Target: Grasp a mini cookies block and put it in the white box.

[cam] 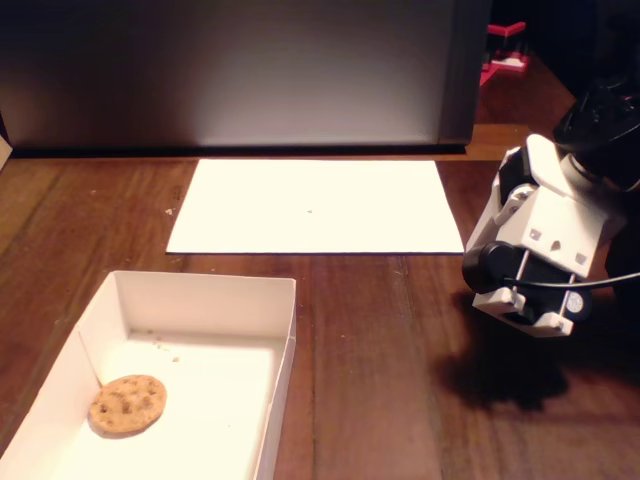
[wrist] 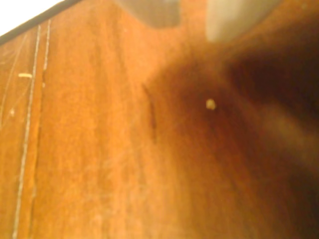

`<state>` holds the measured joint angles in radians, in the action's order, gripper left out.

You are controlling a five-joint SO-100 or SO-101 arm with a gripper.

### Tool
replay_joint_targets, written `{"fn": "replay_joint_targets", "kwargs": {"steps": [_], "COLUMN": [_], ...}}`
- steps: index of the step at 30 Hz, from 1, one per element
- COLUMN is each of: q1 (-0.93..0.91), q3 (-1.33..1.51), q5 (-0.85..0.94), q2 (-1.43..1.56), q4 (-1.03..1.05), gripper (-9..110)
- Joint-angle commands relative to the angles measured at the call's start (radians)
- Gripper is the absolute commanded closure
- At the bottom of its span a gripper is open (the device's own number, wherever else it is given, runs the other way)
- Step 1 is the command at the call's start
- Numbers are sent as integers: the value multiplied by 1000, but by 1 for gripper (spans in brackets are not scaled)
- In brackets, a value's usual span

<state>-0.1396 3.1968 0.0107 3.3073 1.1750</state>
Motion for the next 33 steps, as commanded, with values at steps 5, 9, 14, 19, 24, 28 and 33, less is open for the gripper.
{"fn": "replay_joint_targets", "kwargs": {"steps": [5, 9, 14, 19, 24, 28, 33], "q1": [-5, -5, -5, -5, -5, -5, -5], "q3": [-8, -8, -8, -8, -8, -8, -8], "q5": [11, 8, 6, 6, 6, 6, 6], "q2": [71, 71, 71, 71, 71, 71, 71], "q4": [20, 20, 20, 20, 20, 20, 20], "gripper": [101, 101, 101, 101, 101, 101, 101]}}
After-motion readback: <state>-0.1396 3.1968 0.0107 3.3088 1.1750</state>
